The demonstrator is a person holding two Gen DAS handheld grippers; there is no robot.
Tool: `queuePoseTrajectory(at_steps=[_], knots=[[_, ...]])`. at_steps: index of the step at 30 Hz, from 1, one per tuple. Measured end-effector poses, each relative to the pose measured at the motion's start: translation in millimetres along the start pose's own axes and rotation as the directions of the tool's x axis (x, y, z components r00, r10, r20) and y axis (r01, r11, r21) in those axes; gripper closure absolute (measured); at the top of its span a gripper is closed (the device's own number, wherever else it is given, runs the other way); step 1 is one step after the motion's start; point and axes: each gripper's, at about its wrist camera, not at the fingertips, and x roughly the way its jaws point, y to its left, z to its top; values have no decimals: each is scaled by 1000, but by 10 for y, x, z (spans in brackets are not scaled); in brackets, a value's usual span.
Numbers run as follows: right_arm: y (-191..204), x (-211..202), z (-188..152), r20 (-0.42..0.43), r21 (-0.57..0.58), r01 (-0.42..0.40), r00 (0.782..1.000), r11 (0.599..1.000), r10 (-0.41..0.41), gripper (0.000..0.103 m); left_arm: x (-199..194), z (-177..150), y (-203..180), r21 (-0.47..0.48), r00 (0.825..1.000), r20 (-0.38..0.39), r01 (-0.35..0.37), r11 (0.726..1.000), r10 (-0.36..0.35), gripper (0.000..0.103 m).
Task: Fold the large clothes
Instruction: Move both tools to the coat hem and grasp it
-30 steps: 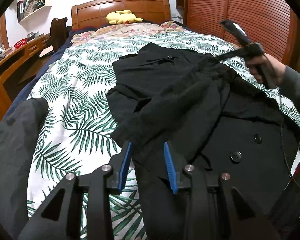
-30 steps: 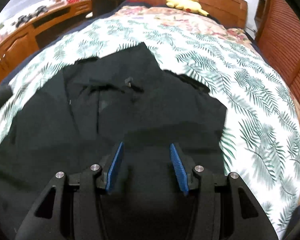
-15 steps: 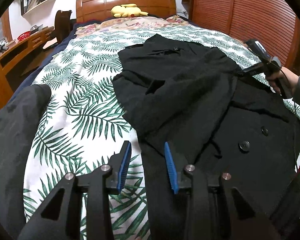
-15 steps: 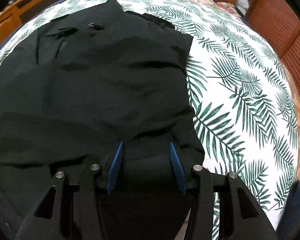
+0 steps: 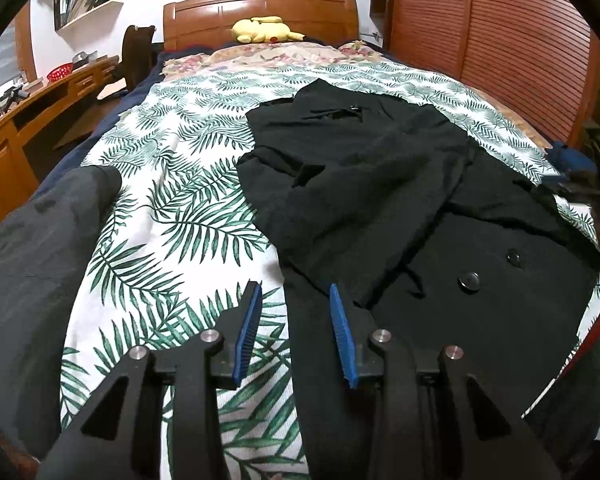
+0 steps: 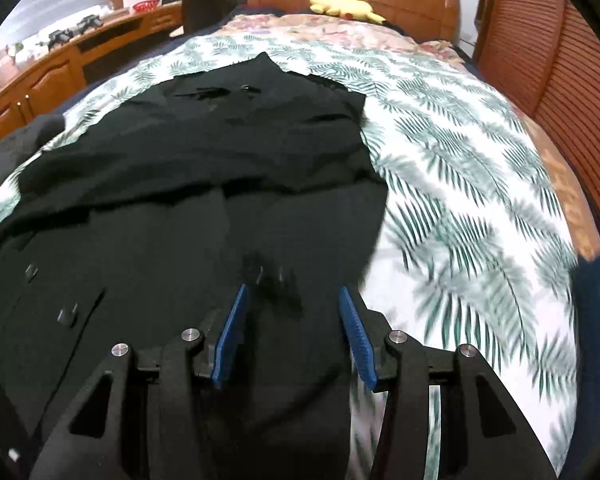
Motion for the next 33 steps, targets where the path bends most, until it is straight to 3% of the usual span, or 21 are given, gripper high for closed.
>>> queuePoseTrajectory(at_steps=[11,15,20,33], knots=[[-56,-409,-771,-10,73,39,999,997,-39,54,-136,-49,-117,11,1000,9,-7,1000,6,69],[-83,-441,-968,-28,94,53,998,994,-50,47,-211,-125,-157,7,1000,9,-3,1000,3,69],[-105,-550,-1114,-19,125,53,998,991,-51,42,-282,-263,-152,-18,1000,-5,-4,1000,4,69],[6,-646,-1291,-5,112,46,999,993,-45,39,-322,-656,18,-105,998,-66,-12,994,5,69]])
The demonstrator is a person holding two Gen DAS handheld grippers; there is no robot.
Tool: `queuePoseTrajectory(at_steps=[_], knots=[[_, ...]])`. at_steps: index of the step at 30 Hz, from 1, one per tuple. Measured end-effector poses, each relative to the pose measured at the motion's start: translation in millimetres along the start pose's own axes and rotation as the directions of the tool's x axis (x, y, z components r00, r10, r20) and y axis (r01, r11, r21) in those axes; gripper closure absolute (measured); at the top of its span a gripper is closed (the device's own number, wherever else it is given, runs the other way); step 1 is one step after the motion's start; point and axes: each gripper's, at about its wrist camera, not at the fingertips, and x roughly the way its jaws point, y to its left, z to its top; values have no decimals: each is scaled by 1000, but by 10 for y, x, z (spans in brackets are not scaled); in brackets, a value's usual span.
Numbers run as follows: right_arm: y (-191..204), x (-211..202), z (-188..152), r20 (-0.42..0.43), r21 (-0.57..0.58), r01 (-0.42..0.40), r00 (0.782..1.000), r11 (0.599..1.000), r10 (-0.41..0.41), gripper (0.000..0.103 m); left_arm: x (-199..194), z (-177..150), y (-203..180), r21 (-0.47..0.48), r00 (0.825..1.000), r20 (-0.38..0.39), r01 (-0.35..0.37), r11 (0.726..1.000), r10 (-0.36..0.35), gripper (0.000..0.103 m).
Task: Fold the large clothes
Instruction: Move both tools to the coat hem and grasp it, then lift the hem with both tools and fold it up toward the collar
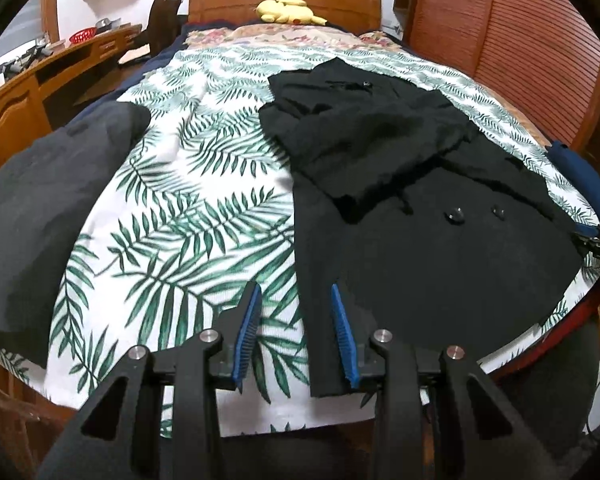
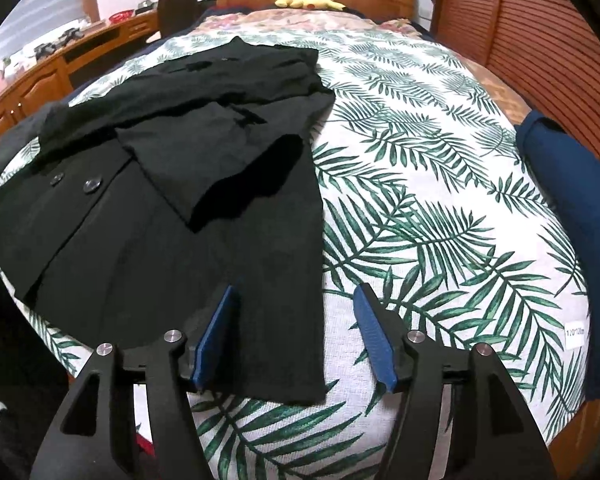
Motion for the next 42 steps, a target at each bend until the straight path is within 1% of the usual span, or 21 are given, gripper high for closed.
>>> queuePoseTrajectory(at_steps=[2,8,15,18,23,25,26,27,28,29,30,31,33,35,38,39,42], knots=[[0,16,-9,3,3,-3,1000,1000,3,38,27,-28,7,-5,1000,-5,3,1000,-3,69],[16,61,-23,9,-12,0,1000,1000,0,35,33,-70,23,-33,1000,11,15,999,-15,69],[25,89,-34,16,-16,4,1000,1000,-3,33,-42,-175,-1,-42,999,29,45,998,-43,69],[33,81,-30,10,-20,4,1000,1000,-4,33,-86,-235,-1,-53,997,36,67,996,-66,69],[42,38,-38,-9,-35,-4,1000,999,4,33,-112,-293,-17,-57,997,37,75,996,-73,69],[42,38,-53,-13,-36,-10,1000,999,9,33,-122,-295,-25,-56,995,40,93,994,-91,80],[43,38,-63,-15,-34,-13,1000,999,12,33,-120,-295,-26,-62,993,36,117,991,-115,90],[50,32,-68,-14,-37,-12,1000,999,11,38,-122,-284,-30,-67,991,33,131,989,-129,94],[59,9,-74,3,-38,-5,1000,999,5,48,-131,-272,-39,-62,992,35,125,990,-123,96],[65,-13,-77,20,-30,-15,1000,999,15,76,-155,-249,-68,-46,992,42,117,992,-115,99],[74,-21,-80,23,-25,-40,999,999,41,87,-179,-234,-80,-41,992,50,118,992,-115,100],[88,-23,-76,24,-26,-54,998,998,54,89,-244,-197,-95,-36,990,73,122,992,-119,100],[118,-17,-59,26,-32,-56,998,998,57,94,-339,-131,-107,-29,987,102,127,991,-124,101],[95,-39,-11,40,-2,-95,995,995,95,96,-489,-23,-118,-20,981,146,131,991,-127,101],[50,-123,89,66,40,-133,989,990,130,97,-671,112,-114,-27,973,180,151,988,-144,101],[31,-212,144,87,62,-159,984,985,153,98,-769,157,-142,-13,970,200,148,989,-142,101],[49,-517,243,158,57,-194,970,979,183,98,-1052,225,-203,14,960,252,125,992,-124,101]])
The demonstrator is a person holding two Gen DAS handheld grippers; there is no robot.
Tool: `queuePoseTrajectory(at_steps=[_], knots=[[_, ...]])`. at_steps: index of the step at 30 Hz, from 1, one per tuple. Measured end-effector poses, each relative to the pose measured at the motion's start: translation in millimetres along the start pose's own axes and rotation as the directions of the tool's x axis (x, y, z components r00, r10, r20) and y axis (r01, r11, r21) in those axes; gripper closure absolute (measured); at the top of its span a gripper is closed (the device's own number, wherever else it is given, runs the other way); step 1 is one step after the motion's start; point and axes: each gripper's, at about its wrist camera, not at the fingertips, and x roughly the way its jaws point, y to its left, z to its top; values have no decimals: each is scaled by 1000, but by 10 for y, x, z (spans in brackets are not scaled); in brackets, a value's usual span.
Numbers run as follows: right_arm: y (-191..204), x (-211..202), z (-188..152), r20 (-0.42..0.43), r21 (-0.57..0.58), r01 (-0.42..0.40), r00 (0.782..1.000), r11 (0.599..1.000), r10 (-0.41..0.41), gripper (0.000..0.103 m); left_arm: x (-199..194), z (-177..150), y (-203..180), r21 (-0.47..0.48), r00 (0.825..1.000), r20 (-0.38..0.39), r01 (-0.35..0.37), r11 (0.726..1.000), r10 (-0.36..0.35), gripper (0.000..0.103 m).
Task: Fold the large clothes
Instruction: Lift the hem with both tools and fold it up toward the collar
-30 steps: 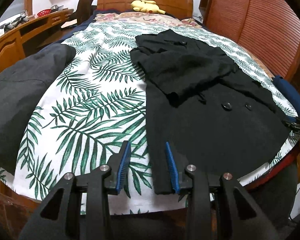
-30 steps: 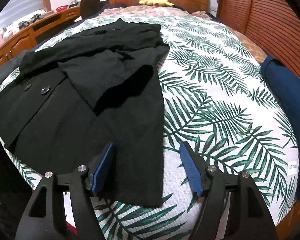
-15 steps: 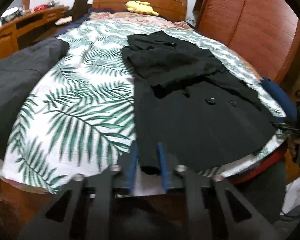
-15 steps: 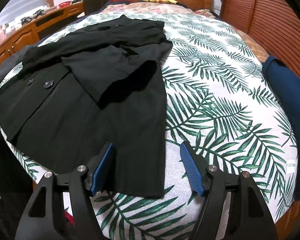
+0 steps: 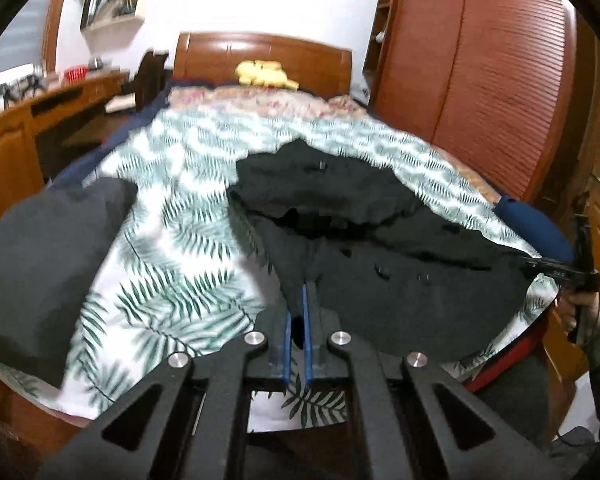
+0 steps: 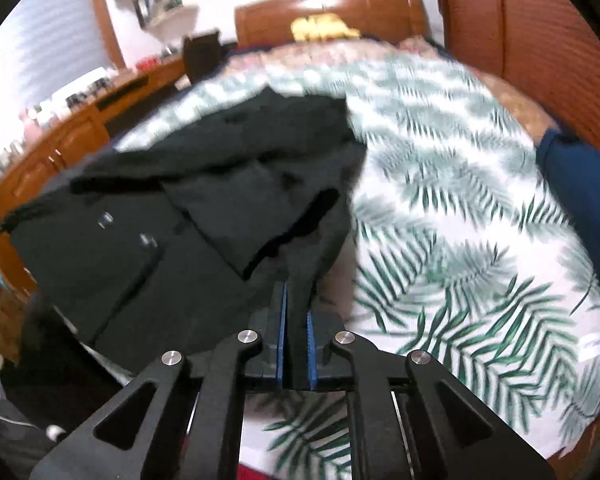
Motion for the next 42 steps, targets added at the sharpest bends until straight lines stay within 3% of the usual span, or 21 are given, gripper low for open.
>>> queuePoseTrajectory(at_steps=[9,16,24,29,36,42], knots=[[391,-1024,48,137,-51,-47,989,998,54,98,-1028,59,-12,4,987,160,-32,999,31,101],[639,-1494,-42,172,-98,-85,980,992,101,98,-1464,-144,101,-26,981,188,-48,998,53,101],[732,-1267,-128,136,-123,-68,987,990,85,98,-1162,-279,227,-67,990,116,-67,996,75,101],[686,-1095,-168,123,-101,-57,990,993,70,98,-1036,-225,227,-64,991,114,-66,996,73,101],[568,-827,122,157,-102,-8,987,995,24,98,-726,257,222,-21,987,134,-92,996,94,101],[454,-320,535,172,-151,37,985,988,-10,98,-85,792,273,15,982,113,-154,988,151,101]])
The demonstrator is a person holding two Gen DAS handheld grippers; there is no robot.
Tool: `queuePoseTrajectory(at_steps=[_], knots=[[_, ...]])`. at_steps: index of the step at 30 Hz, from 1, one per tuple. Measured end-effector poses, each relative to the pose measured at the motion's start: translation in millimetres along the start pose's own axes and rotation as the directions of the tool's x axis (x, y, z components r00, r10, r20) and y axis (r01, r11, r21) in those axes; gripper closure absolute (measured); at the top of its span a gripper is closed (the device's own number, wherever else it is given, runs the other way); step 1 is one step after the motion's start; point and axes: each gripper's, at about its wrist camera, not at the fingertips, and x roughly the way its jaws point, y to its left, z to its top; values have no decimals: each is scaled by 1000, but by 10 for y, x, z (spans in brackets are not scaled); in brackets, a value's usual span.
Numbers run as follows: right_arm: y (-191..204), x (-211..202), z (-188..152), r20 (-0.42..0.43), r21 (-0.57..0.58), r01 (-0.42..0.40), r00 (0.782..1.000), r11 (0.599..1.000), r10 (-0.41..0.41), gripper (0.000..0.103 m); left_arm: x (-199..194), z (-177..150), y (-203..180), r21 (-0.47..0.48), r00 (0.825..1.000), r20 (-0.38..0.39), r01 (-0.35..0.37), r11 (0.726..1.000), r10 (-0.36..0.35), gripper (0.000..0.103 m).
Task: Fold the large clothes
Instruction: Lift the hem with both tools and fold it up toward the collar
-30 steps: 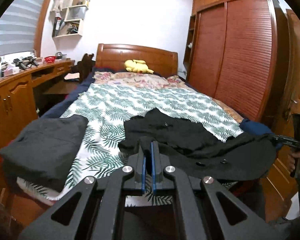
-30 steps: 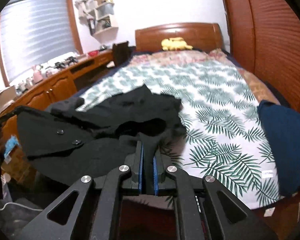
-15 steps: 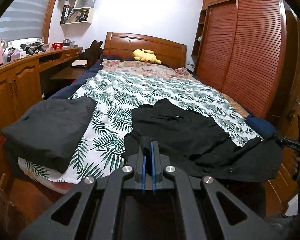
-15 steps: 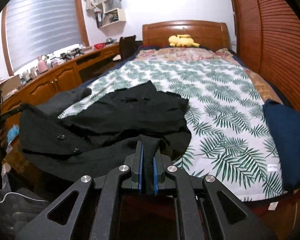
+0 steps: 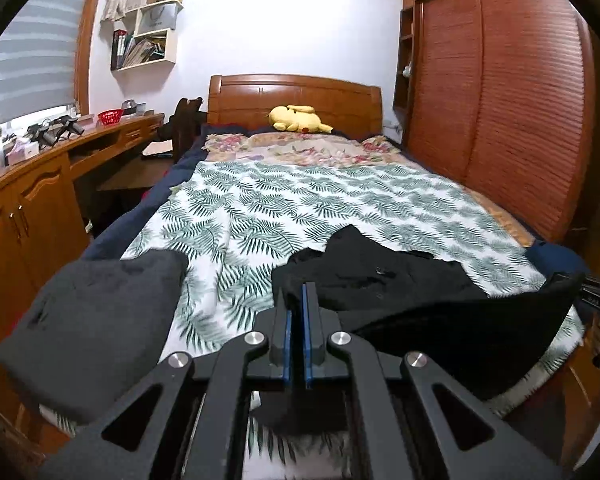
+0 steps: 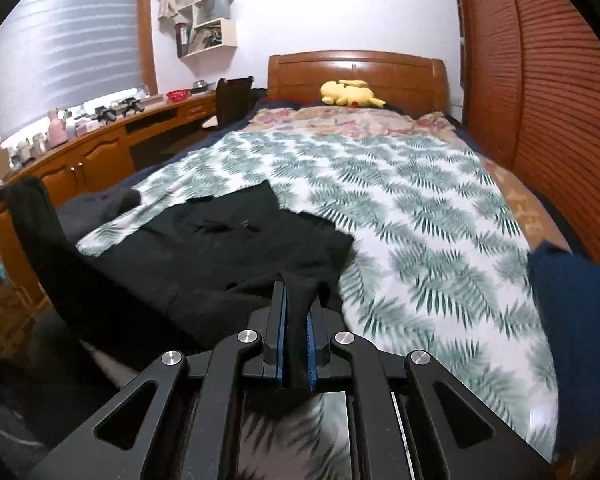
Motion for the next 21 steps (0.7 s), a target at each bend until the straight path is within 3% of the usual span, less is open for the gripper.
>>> queuePoseTrajectory(at_steps=[9,21], knots=[[-357,1336,413,-51,-35,62,997,997,-64,98,1204,520,34,7,996,-39,-74,997,75,101],[-684,2500,1334,-19,-70,179,983,981,-181,98,2149,1164,53,5,991,-7,-133,991,133,101]])
